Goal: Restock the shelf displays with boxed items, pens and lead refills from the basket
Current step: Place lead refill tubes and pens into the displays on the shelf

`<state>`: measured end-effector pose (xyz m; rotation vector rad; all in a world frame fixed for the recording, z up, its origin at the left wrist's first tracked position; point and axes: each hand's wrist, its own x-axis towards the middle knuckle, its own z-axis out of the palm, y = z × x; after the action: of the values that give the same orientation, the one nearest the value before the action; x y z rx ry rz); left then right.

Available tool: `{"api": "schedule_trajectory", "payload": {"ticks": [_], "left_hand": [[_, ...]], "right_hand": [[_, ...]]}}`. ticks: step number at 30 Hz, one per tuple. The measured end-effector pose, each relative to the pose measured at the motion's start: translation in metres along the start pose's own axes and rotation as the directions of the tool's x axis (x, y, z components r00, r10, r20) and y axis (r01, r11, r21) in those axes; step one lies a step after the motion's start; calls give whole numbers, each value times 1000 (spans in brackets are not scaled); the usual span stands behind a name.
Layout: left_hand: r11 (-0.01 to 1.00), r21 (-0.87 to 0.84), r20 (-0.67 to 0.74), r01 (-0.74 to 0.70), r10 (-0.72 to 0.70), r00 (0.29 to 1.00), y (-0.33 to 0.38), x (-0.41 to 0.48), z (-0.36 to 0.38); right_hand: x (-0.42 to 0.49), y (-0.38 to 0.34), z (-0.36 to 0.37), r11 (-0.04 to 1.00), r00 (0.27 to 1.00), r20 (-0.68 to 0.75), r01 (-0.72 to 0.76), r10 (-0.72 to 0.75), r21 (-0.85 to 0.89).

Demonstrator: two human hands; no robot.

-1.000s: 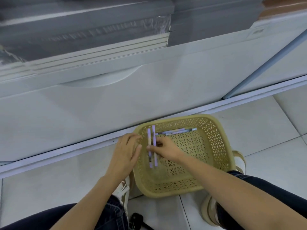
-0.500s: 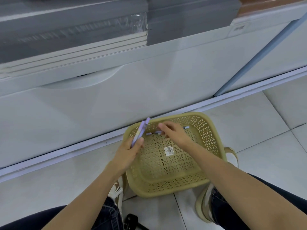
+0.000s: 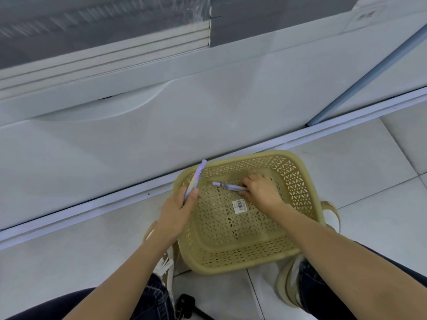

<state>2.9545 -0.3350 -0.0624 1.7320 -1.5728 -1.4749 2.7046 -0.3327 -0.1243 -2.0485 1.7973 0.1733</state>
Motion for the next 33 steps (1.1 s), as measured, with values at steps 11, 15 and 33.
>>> {"api": "schedule_trajectory", "payload": {"ticks": [11,15,33], "left_hand": [[840,496,6,-218,247,969,38,0,-10],[959,221,194,-179,136,972,48,-6,-15],[858,-355,-108,-372,358,928,182,-67,-64]], "right_hand": [[4,-30,-86,805,879,328,99,-347,585],[2,-45,-123,760,859,330,99,-391,643],[-66,-59,-303,170,957,-291,286,5,943]]}}
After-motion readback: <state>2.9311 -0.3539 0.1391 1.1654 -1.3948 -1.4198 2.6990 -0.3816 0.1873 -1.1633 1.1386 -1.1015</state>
